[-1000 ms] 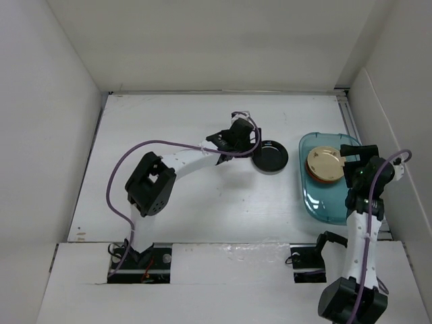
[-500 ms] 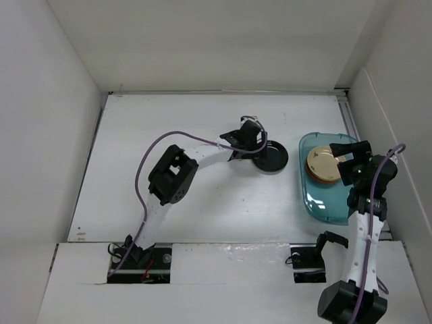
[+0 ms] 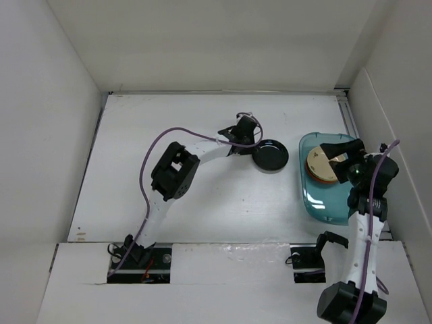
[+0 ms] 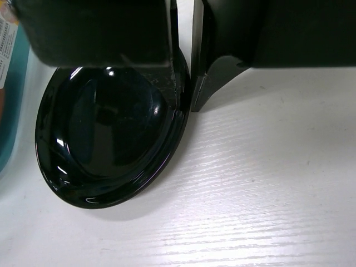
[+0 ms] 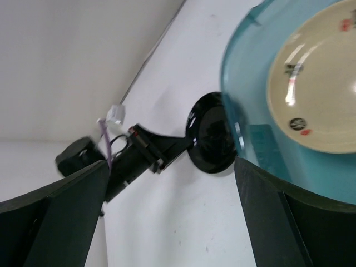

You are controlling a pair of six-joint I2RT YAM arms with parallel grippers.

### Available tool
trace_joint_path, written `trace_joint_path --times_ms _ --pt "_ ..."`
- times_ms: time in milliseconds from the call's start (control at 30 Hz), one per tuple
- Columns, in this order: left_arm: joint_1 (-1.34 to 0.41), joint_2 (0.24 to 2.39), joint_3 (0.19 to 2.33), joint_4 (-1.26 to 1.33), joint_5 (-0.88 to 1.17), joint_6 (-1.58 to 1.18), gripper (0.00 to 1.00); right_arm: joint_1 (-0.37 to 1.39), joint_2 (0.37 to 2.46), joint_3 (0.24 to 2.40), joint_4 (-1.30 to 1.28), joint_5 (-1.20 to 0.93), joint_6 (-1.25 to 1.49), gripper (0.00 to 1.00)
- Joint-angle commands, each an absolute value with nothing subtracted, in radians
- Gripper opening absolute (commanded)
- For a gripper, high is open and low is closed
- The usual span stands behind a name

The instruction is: Place the plates into the plastic bin on the countertop

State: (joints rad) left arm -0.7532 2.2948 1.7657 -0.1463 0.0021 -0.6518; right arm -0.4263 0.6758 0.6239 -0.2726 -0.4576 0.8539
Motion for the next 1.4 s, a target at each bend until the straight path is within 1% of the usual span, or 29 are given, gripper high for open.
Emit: trace_joint_path --times_ms 0,33,100,133,300,433,567,700,833,900,967,1000,1033,1067,1100,1133,1167,1200,1233,1367 --pt "-0.718 2.229 1.711 -0.193 -0.052 -0.643 0.00 -0.434 0.680 0.612 -0.119 -0.694 0.809 1.00" --pt "-0.707 2.206 1.695 -0.193 -0.052 -0.643 0.00 -0.420 0.680 0.565 0.002 -0.754 0.808 1.00" --pt "-0.689 2.113 1.627 -0.170 -0.029 -0.630 0.00 -0.394 0.680 0.537 0.089 -0.839 0.818 1.00" --pt "-0.677 2.074 1.597 -0.158 -0.029 -0.614 0.00 -0.353 0.690 0.537 0.104 -0.839 0.818 1.00" --pt "-0.667 1.847 1.479 -0.110 0.078 -0.549 0.00 -0.207 0.742 0.557 0.138 -0.785 0.785 1.00" --pt "-0.667 1.737 1.437 -0.110 0.143 -0.540 0.00 -0.086 0.820 0.557 0.189 -0.712 0.764 1.00" --pt "-0.667 1.648 1.384 -0.110 0.187 -0.529 0.00 0.008 0.880 0.557 0.236 -0.600 0.739 1.00" --pt "-0.667 1.574 1.338 -0.075 0.270 -0.518 0.00 0.069 0.943 0.557 0.317 -0.571 0.750 1.00" --pt "-0.667 1.514 1.293 -0.037 0.336 -0.518 0.00 0.127 1.006 0.580 0.336 -0.503 0.750 0.97" --pt "-0.667 1.502 1.283 -0.026 0.365 -0.528 0.00 0.127 1.038 0.580 0.360 -0.503 0.762 0.90" --pt "-0.667 1.493 1.272 -0.011 0.376 -0.528 0.00 0.138 1.049 0.580 0.383 -0.494 0.773 0.85" --pt "-0.667 1.493 1.272 -0.011 0.376 -0.528 0.00 0.138 1.063 0.580 0.393 -0.494 0.773 0.79" --pt "-0.667 1.493 1.272 -0.002 0.376 -0.537 0.00 0.147 1.072 0.580 0.393 -0.503 0.773 0.48" --pt "-0.667 1.493 1.272 -0.002 0.364 -0.537 0.00 0.147 1.072 0.580 0.402 -0.503 0.785 0.26" --pt "-0.667 1.503 1.284 -0.024 0.344 -0.537 0.17 0.147 1.072 0.580 0.402 -0.482 0.785 0.06" --pt "-0.667 1.503 1.293 -0.059 0.286 -0.549 0.45 0.147 1.060 0.580 0.402 -0.459 0.799 0.00" --pt "-0.667 1.503 1.293 -0.069 0.264 -0.558 0.56 0.147 1.051 0.580 0.387 -0.416 0.813 0.00" --pt "-0.667 1.503 1.293 -0.069 0.249 -0.558 0.83 0.134 1.051 0.569 0.376 -0.396 0.813 0.00" --pt "-0.667 1.503 1.293 -0.069 0.238 -0.558 0.99 0.133 1.036 0.560 0.376 -0.381 0.824 0.00" --pt "-0.667 1.461 1.293 -0.116 0.123 -0.580 1.00 0.039 1.002 0.551 0.258 -0.230 0.871 0.00"
